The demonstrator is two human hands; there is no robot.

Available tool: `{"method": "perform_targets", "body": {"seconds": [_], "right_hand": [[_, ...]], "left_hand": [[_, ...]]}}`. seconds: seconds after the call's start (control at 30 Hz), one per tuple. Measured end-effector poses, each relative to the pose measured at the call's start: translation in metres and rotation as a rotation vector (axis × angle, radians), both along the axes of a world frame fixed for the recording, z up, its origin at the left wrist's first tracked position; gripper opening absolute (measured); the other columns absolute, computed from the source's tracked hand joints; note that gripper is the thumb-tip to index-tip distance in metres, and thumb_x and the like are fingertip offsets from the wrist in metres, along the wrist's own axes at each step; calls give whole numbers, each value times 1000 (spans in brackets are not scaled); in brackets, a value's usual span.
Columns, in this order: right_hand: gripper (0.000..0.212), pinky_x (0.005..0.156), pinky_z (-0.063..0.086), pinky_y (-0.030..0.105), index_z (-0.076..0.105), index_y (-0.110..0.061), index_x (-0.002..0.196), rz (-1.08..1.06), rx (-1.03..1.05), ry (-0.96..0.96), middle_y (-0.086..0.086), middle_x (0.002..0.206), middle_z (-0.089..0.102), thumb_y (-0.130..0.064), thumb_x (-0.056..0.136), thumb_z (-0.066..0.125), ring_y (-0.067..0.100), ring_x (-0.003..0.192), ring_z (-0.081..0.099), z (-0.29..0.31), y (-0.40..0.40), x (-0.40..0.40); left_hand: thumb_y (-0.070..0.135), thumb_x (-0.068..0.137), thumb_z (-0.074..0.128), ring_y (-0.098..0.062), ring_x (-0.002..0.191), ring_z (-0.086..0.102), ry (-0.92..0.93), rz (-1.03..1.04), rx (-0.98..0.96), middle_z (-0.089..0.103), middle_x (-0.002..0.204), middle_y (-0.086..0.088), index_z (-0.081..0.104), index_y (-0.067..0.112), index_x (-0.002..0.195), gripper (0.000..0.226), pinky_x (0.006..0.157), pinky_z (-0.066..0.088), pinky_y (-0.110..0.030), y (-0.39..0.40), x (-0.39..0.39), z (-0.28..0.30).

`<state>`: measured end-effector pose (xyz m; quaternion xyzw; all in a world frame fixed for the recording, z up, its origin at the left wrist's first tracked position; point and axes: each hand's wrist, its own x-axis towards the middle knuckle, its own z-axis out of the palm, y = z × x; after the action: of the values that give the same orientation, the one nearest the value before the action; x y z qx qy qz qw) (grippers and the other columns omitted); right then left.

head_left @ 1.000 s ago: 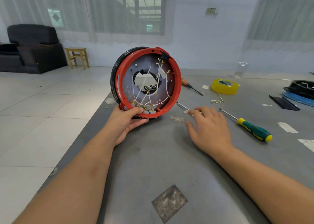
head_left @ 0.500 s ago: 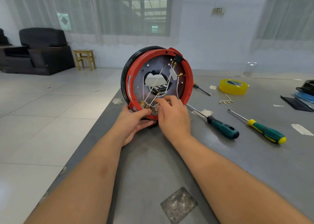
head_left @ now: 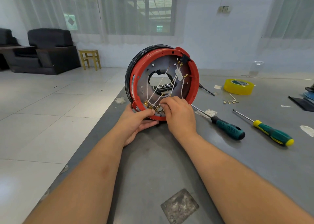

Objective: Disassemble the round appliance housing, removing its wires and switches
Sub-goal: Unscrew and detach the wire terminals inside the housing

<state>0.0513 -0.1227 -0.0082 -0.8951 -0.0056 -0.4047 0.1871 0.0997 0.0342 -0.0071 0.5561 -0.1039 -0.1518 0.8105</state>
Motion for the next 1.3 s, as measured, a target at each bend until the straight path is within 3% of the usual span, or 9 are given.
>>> {"method": "perform_targets", "body": {"seconds": [0.27,0.37,0.53,0.6,0.7,0.8,0.97,1.13,1.3], "right_hand": [[15,81,51,45,76,-12,106,131,51,-19,7,99,68,-11,98,62,28,92,62,-1,-1,-8],[15,80,52,41,76,-9,107,216,30,-25,8,97,66,-8,98,63,27,91,63,0,-3,-21],[13,82,45,16,76,-11,106,228,-1,-92,3,100,65,-11,98,66,14,89,61,17,-22,-43],[12,81,39,12,77,-11,104,153,31,-79,5,99,66,-11,97,67,14,88,60,29,-42,-43],[14,79,37,22,77,-14,104,-4,42,116,8,100,69,-13,97,64,22,94,61,45,-85,-32],[18,82,47,32,77,-18,104,-165,23,352,8,102,73,-17,100,60,25,93,62,56,-128,-15],[24,75,48,30,77,-18,109,-370,-76,609,10,112,72,-13,101,54,25,90,59,55,-172,16],[27,91,55,35,77,-20,111,-382,-160,735,8,117,73,-12,98,55,27,105,65,41,-182,31],[35,103,49,37,65,-22,136,-332,-144,827,8,134,66,-26,103,56,29,120,60,37,-186,29]], "left_hand": [[-6,88,76,-44,95,78,23,6,-3,75,113,-26,52,11,122,45,72,66,-41,1,1,0],[-3,89,77,-44,95,77,14,0,1,77,108,-24,56,10,111,33,73,66,-40,2,2,0],[5,93,76,-42,94,78,18,41,19,79,106,-22,64,5,113,23,72,66,-38,0,2,0],[9,93,77,-42,90,79,35,68,20,79,104,-21,65,6,115,24,69,66,-36,-2,3,0],[13,94,77,-38,88,79,36,91,21,80,101,-18,67,7,117,25,67,65,-35,-4,4,0],[15,94,77,-37,88,80,43,125,15,81,99,-14,67,8,122,31,69,66,-36,-7,6,0],[15,92,79,-36,88,80,41,185,8,80,102,-16,63,7,127,39,72,67,-39,-11,10,-2],[17,89,82,-34,86,80,10,245,1,79,105,-17,58,7,131,50,74,66,-41,-9,16,-8],[16,89,83,-35,86,80,8,239,-14,79,105,-16,60,10,128,46,73,66,-41,-9,16,-9]]}}
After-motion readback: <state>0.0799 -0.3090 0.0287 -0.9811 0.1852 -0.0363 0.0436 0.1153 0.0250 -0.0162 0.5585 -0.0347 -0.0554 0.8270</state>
